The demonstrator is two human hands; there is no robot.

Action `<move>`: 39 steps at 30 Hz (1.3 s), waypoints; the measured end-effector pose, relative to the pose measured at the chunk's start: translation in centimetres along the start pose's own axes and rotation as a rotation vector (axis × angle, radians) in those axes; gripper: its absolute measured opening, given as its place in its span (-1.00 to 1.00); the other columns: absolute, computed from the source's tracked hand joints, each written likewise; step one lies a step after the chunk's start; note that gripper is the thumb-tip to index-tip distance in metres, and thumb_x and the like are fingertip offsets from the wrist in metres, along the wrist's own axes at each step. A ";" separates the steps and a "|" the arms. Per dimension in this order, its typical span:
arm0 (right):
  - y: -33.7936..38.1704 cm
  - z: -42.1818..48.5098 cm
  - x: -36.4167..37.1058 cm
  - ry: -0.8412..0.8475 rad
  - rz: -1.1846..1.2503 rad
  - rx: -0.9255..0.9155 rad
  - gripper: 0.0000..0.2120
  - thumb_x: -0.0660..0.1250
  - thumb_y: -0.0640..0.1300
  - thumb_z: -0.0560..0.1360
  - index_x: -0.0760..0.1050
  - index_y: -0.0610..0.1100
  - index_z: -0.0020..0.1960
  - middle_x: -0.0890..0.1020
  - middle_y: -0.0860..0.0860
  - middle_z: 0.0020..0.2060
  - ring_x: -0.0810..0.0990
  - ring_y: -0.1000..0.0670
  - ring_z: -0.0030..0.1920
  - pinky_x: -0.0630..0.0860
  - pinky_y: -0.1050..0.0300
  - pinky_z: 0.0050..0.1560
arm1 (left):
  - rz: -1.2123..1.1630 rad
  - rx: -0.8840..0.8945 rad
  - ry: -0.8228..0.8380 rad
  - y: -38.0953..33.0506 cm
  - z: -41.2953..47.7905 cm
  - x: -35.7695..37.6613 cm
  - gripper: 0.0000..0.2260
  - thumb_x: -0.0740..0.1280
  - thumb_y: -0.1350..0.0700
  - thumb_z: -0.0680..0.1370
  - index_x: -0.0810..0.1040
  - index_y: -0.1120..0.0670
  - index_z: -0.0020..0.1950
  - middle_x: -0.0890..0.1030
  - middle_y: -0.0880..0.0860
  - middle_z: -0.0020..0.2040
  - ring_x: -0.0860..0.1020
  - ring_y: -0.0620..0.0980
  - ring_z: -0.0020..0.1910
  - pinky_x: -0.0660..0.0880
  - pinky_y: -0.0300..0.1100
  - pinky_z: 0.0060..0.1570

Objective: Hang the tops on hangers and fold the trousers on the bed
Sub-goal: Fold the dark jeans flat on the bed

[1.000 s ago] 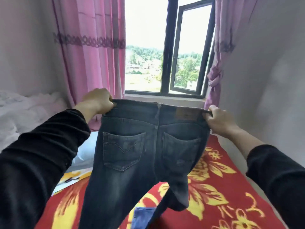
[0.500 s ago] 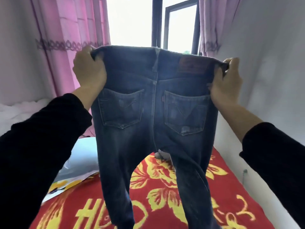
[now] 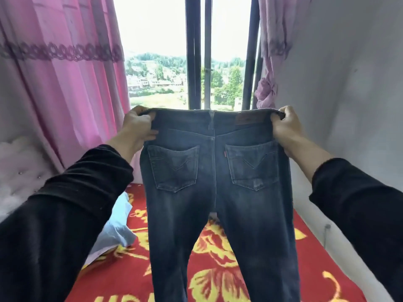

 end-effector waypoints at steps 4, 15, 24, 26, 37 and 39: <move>2.6 4.0 -0.1 -0.023 0.059 -0.100 -0.89 0.16 -0.06 0.61 0.30 -0.09 0.04 0.41 0.10 -0.20 0.37 0.16 -0.23 0.31 0.26 -0.27 | -0.188 0.071 0.015 -2.3 2.9 1.7 -0.83 0.23 0.19 0.62 0.41 -0.01 -0.15 0.46 0.00 -0.12 0.49 0.13 -0.07 0.53 -0.13 -0.16; 8.6 3.6 -2.8 -0.118 0.182 -0.302 -0.91 0.15 -0.10 0.61 0.28 -0.11 0.00 0.39 0.15 -0.23 0.36 0.22 -0.25 0.31 0.53 -0.31 | -0.364 0.373 -0.057 -9.7 1.0 -0.9 -0.84 0.22 0.28 0.59 0.42 0.04 -0.12 0.49 -0.02 -0.14 0.47 -0.07 -0.22 0.42 -0.22 -0.26; 5.8 -8.0 -6.8 0.044 0.122 -0.265 -0.84 0.18 -0.02 0.62 0.39 -0.08 0.12 0.53 0.01 0.09 0.53 0.07 0.06 0.57 0.13 0.10 | -0.367 0.144 -0.226 -3.7 -12.6 -6.3 -0.80 0.18 0.28 0.44 0.41 0.07 -0.35 0.45 0.05 -0.23 0.56 0.18 -0.11 0.58 -0.13 -0.19; 4.0 -11.7 -7.9 0.108 0.097 -0.250 -0.80 0.20 0.00 0.60 0.42 -0.10 0.13 0.55 0.04 0.04 0.55 0.05 0.05 0.57 0.09 0.09 | -0.339 0.075 -0.241 -0.5 -16.9 -7.5 -0.82 0.16 0.28 0.41 0.38 0.09 -0.37 0.41 0.06 -0.27 0.53 0.13 -0.21 0.56 -0.09 -0.15; -21.3 -41.6 -8.8 0.662 -0.253 0.202 -0.87 0.38 -0.17 0.41 0.44 -0.14 -0.26 0.49 0.01 -0.41 0.43 -0.03 -0.35 0.31 0.10 -0.35 | 0.413 -0.549 -0.162 28.6 -45.7 -11.3 -0.85 0.36 0.03 0.14 0.45 0.07 -0.49 0.43 0.04 -0.49 0.41 0.02 -0.39 0.35 -0.16 -0.32; -25.0 -47.5 -9.3 0.776 -0.341 0.276 -0.86 0.41 -0.22 0.38 0.45 -0.12 -0.28 0.53 -0.03 -0.38 0.48 -0.07 -0.30 0.30 0.14 -0.35 | 0.540 -0.635 -0.066 33.0 -50.9 -11.2 -0.80 0.45 0.17 0.11 0.42 0.09 -0.46 0.43 0.05 -0.49 0.40 0.03 -0.38 0.31 -0.17 -0.35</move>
Point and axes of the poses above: each hand's wrist, its own z-axis towards the middle knuckle, its own x-axis out of the palm, y = z × x, the point moved 6 cm from there along z, towards the middle knuckle
